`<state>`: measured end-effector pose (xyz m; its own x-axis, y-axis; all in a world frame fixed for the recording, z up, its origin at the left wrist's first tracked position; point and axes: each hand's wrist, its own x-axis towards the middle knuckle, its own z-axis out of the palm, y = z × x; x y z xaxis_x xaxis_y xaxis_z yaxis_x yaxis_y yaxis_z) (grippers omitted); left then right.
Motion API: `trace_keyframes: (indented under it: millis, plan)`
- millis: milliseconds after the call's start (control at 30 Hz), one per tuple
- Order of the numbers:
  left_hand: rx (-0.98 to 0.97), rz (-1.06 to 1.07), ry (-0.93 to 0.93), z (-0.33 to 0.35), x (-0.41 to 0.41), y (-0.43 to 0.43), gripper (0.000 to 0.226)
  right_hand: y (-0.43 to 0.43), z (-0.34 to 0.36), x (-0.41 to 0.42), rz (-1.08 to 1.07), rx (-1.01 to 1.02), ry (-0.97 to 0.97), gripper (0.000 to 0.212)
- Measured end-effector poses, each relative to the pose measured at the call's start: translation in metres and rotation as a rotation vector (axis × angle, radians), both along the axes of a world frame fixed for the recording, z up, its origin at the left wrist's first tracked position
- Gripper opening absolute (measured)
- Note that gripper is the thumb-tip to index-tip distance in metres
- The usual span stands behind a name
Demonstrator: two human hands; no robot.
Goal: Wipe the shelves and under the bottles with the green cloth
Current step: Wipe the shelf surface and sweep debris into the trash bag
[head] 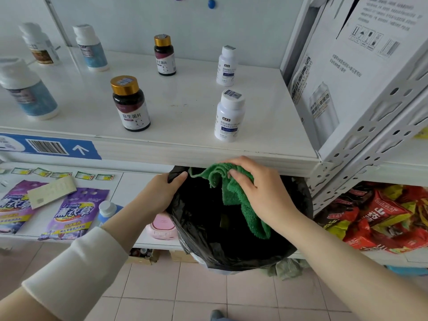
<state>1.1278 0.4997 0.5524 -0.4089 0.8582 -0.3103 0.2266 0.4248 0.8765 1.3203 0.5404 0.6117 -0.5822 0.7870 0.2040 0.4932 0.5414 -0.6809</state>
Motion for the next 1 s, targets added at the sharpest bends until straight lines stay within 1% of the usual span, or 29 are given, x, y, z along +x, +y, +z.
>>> trace_keyframes:
  millis: [100, 167, 233, 333, 433, 533, 600, 667, 767, 833, 900, 1000]
  plan:
    - [-0.034, 0.016, -0.023, 0.001, -0.010, -0.012, 0.028, -0.001, 0.005, -0.012, -0.020, -0.015, 0.070, 0.022]
    - [-0.046, 0.044, -0.045, 0.004, -0.018, -0.022, 0.029, 0.000, 0.012, -0.025, -0.028, -0.015, 0.157, 0.021]
    - [-0.056, 0.083, -0.045, 0.007, -0.028, -0.031, 0.032, 0.000, 0.021, -0.044, -0.026, 0.022, 0.218, 0.022]
    - [-0.078, 0.137, -0.033, 0.012, -0.042, -0.043, 0.034, 0.009, 0.036, -0.084, -0.013, 0.076, 0.255, 0.023]
    - [-0.086, 0.164, -0.011, 0.014, -0.057, -0.050, 0.035, 0.037, 0.055, -0.132, -0.138, 0.142, 0.321, 0.026]
    - [-0.081, 0.177, -0.013, 0.015, -0.068, -0.053, 0.034, 0.077, 0.071, -0.172, -0.309, 0.171, 0.331, 0.027]
    - [-0.078, 0.179, -0.009, 0.014, -0.075, -0.053, 0.034, 0.105, 0.070, -0.188, -0.424, 0.165, 0.251, 0.030]
    - [-0.079, 0.176, -0.014, 0.012, -0.081, -0.052, 0.034, 0.127, 0.059, -0.193, -0.513, 0.147, 0.102, 0.034]
    - [-0.086, 0.183, -0.031, 0.009, -0.086, -0.049, 0.030, 0.142, 0.036, -0.190, -0.560, 0.050, -0.088, 0.036]
    - [-0.085, 0.183, -0.028, 0.007, -0.090, -0.047, 0.030, 0.147, 0.029, -0.190, -0.520, -0.008, -0.141, 0.034]
    - [-0.088, 0.173, -0.011, 0.005, -0.093, -0.045, 0.032, 0.149, 0.030, -0.192, -0.462, -0.047, -0.154, 0.032]
    - [-0.098, 0.155, 0.016, 0.002, -0.095, -0.043, 0.034, 0.142, 0.030, -0.193, -0.362, -0.038, -0.197, 0.032]
